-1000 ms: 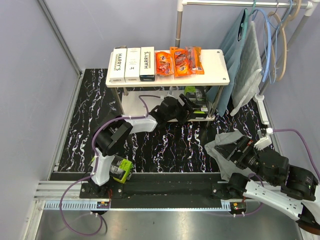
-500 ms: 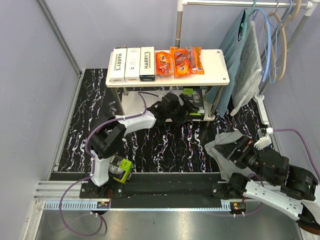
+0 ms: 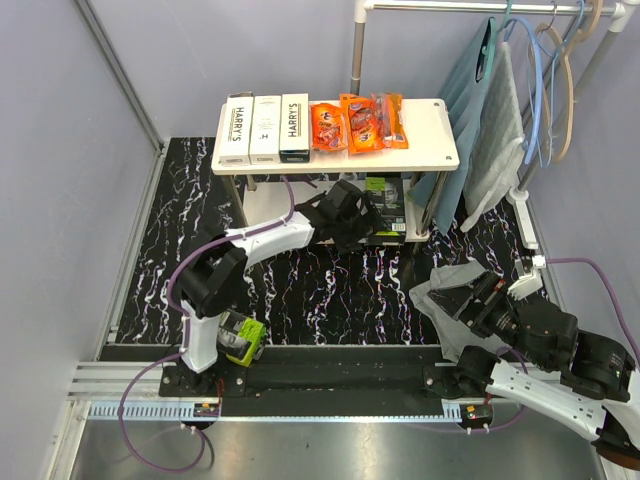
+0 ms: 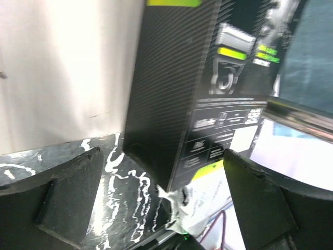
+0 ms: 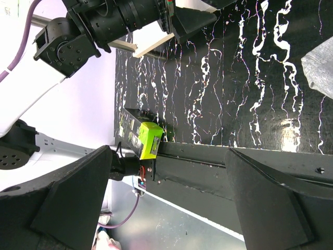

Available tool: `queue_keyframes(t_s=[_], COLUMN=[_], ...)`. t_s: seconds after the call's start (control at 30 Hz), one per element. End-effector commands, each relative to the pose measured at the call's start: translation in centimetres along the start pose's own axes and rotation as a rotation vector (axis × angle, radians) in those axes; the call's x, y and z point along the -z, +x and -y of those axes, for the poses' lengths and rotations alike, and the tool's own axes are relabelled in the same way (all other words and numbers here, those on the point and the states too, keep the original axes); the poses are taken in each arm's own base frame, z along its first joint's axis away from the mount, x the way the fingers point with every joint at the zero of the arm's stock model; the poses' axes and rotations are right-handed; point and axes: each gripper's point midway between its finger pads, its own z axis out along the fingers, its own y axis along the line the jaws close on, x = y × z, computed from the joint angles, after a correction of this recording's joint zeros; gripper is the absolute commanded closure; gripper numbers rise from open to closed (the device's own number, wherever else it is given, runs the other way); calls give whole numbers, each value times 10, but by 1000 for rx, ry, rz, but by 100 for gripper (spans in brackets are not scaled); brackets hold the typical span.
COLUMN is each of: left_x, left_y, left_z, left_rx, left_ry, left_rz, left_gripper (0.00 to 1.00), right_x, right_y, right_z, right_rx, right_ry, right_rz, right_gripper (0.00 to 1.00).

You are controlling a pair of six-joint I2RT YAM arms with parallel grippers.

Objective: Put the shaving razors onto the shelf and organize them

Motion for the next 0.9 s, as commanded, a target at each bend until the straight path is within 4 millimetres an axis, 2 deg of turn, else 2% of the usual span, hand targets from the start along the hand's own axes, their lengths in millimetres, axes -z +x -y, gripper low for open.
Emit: queue_keyframes(t_s=[0.0, 0.2, 0.33, 0.47, 0.6, 0.87], left_x=[16, 17, 24, 19, 6, -5], left_y=[-8, -11, -21, -24, -18, -5], left_z=[9, 4, 13, 20, 28, 41], left_rx=[-49, -51, -57, -59, -55, -60], left_ry=[24, 20, 58, 89, 133, 196], left_rz=[33, 66, 113, 108, 67, 12], left_gripper=[1, 1, 2, 5, 6, 6], right_x=[-1, 0, 0, -1, -1, 0], right_y=[-3, -4, -3, -2, -1, 0], right_z=[-8, -9, -7, -6, -4, -4], right_rx=[-27, -30, -28, -31, -32, -33], right_ry=[-31, -37, -31, -31, -29, -32], right_rz=[18, 18, 14, 13, 12, 8], right_gripper=[0, 0, 0, 0, 0, 0])
